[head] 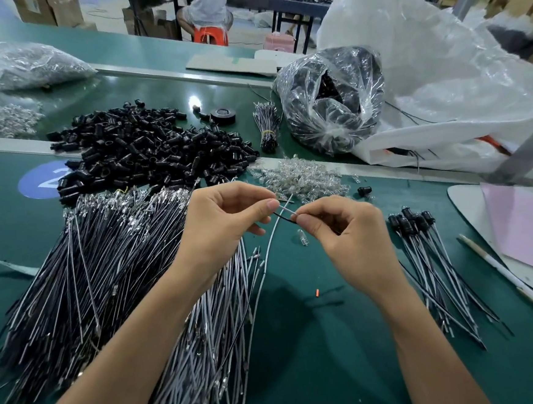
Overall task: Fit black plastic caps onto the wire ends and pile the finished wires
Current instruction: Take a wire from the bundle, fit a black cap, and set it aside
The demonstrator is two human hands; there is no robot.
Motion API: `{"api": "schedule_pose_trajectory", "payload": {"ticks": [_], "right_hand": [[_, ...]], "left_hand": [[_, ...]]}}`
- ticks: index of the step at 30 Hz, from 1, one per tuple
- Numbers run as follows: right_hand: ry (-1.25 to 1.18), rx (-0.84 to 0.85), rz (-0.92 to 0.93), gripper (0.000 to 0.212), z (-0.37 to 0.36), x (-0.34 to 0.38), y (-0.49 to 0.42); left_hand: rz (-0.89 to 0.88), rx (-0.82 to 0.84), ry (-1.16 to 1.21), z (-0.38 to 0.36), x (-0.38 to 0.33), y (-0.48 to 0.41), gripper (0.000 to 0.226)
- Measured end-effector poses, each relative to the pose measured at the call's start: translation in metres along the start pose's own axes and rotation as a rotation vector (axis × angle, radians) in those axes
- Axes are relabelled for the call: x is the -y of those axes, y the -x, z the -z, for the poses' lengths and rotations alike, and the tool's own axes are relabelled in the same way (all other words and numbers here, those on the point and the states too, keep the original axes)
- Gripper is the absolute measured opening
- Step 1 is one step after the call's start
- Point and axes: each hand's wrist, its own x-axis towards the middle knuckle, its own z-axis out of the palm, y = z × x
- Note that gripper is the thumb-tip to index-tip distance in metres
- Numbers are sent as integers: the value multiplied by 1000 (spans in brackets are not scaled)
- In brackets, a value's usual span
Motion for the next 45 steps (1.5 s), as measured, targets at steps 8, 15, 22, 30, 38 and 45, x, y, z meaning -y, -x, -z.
{"api": "schedule_pose_trajectory", "payload": {"ticks": [8,15,22,30,38,45], "right_hand": [[-89,-26,-15,16,-1,2,0],[-32,-28,22,10,-2,3,0],[-44,-9,14,10,0,2,-2],[-127,-10,28,23,0,2,-1],[-20,-156,15,16,-2,-6,-2],[80,-214,21,10,-4,-7,0]], "left_hand": [[32,22,161,1,0,0,17],[70,50,169,1,-2,0,13],[121,119,196,2,-5,0,13],[185,79,201,1,-4,0,18],[2,-120,-706,22,-13,-32,7],[32,67,-1457,29,-1,-96,49]]}}
